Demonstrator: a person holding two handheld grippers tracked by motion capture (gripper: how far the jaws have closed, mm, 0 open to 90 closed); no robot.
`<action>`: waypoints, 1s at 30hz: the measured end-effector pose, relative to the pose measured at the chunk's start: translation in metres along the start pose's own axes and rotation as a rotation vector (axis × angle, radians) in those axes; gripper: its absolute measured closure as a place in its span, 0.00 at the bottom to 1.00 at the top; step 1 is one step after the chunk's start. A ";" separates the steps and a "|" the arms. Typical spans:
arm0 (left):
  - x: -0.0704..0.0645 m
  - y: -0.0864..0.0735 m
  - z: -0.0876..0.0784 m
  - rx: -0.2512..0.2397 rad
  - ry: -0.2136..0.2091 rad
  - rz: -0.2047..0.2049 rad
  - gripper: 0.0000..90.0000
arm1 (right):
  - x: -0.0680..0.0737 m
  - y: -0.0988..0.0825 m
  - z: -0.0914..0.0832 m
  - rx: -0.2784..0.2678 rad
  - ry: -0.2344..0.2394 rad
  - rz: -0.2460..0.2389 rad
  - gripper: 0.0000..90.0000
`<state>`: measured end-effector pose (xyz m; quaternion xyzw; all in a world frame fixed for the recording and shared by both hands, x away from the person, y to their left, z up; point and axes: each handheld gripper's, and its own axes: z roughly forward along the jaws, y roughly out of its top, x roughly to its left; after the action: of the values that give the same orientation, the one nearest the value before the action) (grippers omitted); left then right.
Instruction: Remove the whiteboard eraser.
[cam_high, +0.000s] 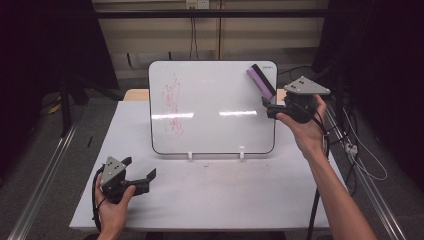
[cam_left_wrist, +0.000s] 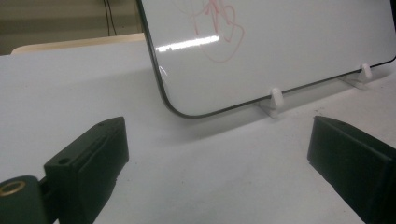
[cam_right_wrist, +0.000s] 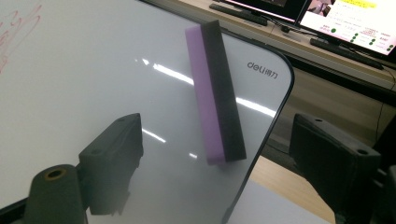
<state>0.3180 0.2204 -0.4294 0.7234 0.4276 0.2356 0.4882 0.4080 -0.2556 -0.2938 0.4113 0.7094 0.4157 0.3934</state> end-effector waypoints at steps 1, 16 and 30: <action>0.000 0.000 0.000 0.000 0.000 0.000 0.06 | 0.000 0.000 0.000 0.000 0.000 0.000 0.20; 0.001 0.000 0.000 0.001 -0.003 0.005 0.06 | 0.002 0.005 0.039 0.118 -0.063 -0.108 0.49; -0.001 0.000 0.000 0.002 -0.016 0.014 0.06 | 0.007 0.006 0.052 0.156 -0.100 -0.138 0.65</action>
<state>0.3180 0.2195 -0.4293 0.7286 0.4189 0.2329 0.4893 0.4541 -0.2337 -0.3078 0.4112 0.7456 0.3102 0.4228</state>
